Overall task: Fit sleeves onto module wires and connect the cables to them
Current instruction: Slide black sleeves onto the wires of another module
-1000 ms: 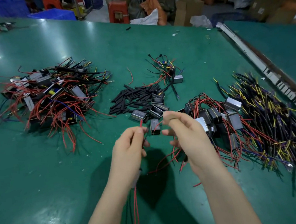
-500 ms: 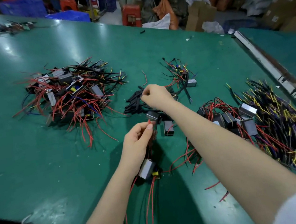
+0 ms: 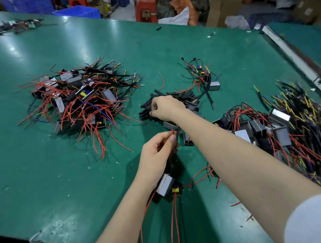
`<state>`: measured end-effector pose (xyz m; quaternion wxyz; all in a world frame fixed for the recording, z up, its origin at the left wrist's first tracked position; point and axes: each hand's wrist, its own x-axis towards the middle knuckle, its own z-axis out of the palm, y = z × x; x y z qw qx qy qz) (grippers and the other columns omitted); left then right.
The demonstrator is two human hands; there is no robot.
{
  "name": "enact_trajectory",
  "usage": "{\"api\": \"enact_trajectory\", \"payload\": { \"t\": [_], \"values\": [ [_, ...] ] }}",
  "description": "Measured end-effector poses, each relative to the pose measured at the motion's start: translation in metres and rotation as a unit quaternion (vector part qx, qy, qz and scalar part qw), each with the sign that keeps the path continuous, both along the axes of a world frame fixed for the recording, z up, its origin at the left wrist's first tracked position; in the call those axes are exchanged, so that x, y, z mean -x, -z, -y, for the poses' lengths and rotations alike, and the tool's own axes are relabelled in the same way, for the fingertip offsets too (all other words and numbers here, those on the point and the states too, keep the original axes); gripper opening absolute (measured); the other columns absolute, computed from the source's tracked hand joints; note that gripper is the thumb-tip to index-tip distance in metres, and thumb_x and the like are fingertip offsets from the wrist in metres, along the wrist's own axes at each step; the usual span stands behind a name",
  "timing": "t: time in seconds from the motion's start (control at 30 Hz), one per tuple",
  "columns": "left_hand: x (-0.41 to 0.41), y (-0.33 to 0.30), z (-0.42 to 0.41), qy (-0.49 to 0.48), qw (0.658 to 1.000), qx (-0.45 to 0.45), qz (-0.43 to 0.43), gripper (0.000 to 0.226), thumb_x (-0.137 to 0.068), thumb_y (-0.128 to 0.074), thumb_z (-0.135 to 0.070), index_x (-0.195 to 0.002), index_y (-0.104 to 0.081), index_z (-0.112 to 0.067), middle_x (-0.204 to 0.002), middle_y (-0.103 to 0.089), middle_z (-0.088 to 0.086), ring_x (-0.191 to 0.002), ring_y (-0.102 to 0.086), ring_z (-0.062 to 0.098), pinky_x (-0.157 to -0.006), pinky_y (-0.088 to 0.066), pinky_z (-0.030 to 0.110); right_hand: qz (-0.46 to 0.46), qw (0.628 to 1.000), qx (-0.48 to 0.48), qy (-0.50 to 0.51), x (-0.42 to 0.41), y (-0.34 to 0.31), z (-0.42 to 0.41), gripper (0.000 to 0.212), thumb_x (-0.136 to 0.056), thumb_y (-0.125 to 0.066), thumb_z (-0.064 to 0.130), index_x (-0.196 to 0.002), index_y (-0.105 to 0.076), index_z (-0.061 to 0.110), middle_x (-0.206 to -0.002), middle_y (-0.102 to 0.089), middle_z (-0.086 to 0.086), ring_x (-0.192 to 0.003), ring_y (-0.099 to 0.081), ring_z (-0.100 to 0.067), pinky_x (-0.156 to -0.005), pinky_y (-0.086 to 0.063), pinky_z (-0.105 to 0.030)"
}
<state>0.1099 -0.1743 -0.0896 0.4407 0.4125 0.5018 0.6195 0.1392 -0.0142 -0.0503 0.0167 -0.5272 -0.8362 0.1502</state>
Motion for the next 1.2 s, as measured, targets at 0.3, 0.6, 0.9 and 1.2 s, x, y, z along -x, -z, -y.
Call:
{"api": "enact_trajectory", "payload": {
  "t": [0.3, 0.6, 0.9, 1.2],
  "values": [
    [-0.001, -0.001, 0.004, 0.004, 1.000, 0.006, 0.031, 0.016, -0.094, -0.056, -0.012, -0.094, -0.068, -0.023, -0.065, -0.068, -0.007, -0.061, -0.060, 0.003, -0.061, -0.047, 0.012, -0.279, 0.955, 0.082, 0.063, -0.032, -0.019, 0.006, 0.053, -0.096, -0.051, 0.010, -0.143, -0.034, 0.024, -0.090, -0.057, -0.010, -0.086, -0.059, -0.027, -0.077, -0.048, -0.035],
    [-0.003, 0.006, 0.002, 0.008, 0.999, 0.026, -0.047, 0.017, -0.095, -0.054, -0.014, -0.090, -0.070, -0.014, -0.062, -0.066, -0.007, -0.059, -0.057, 0.002, -0.060, -0.044, 0.012, -0.515, 0.847, 0.122, 0.048, -0.103, -0.034, 0.083, 0.031, -0.093, -0.061, 0.009, -0.121, -0.058, 0.023, -0.077, -0.056, 0.003, -0.064, -0.061, -0.004, -0.059, -0.044, -0.010],
    [-0.004, 0.007, 0.003, 0.015, 0.997, 0.011, -0.071, 0.019, -0.094, -0.056, -0.015, -0.085, -0.070, -0.024, -0.065, -0.064, -0.008, -0.063, -0.056, 0.005, -0.065, -0.046, 0.017, -0.522, 0.851, 0.024, 0.050, -0.101, -0.022, 0.091, 0.028, -0.088, -0.068, 0.016, -0.105, -0.053, 0.031, -0.076, -0.066, 0.004, -0.069, -0.058, -0.012, -0.073, -0.049, -0.033],
    [-0.005, 0.004, 0.005, 0.011, 0.997, 0.005, -0.079, 0.017, -0.093, -0.057, -0.016, -0.084, -0.068, -0.026, -0.063, -0.065, -0.010, -0.061, -0.056, 0.003, -0.063, -0.046, 0.015, -0.493, 0.870, 0.022, 0.002, -0.102, -0.015, 0.095, 0.030, -0.088, -0.068, 0.017, -0.102, -0.055, 0.040, -0.074, -0.064, 0.010, -0.069, -0.057, -0.001, -0.070, -0.045, -0.017]
  ]
}}
